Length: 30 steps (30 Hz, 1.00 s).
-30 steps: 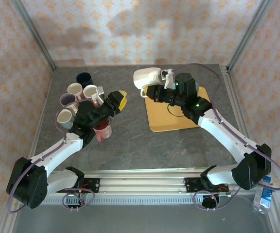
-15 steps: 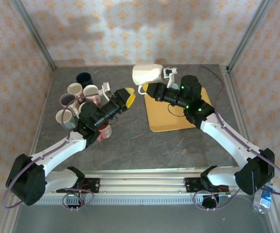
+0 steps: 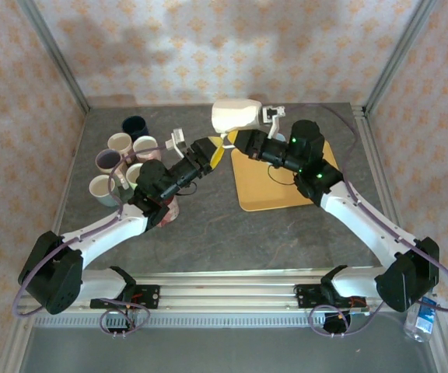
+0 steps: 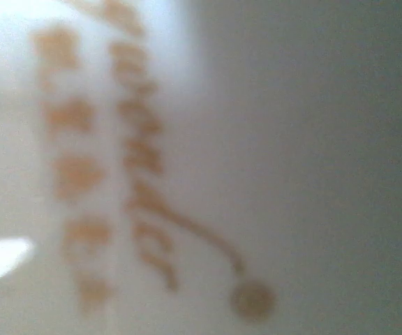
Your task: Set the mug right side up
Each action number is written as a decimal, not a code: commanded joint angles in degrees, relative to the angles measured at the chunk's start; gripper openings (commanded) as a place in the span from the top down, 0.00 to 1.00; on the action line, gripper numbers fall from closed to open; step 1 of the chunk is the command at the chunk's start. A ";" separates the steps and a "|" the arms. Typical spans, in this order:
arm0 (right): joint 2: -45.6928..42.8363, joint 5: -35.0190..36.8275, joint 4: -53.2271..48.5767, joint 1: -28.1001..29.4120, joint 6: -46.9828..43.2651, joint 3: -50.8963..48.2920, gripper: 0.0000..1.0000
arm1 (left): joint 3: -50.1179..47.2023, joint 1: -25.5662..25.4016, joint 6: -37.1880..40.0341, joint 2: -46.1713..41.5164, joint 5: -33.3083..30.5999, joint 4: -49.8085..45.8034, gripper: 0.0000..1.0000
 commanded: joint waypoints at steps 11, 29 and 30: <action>-1.29 -1.83 10.76 0.32 2.27 -0.29 1.00 | 4.97 -1.58 -2.89 3.35 -3.84 10.33 0.55; 0.59 0.04 13.34 0.31 4.82 -0.95 1.00 | 5.38 -3.38 -1.76 4.90 -6.41 10.74 0.94; 0.51 0.16 13.21 0.32 4.73 -1.00 1.00 | 5.31 -3.36 -1.37 4.82 -6.59 10.88 0.99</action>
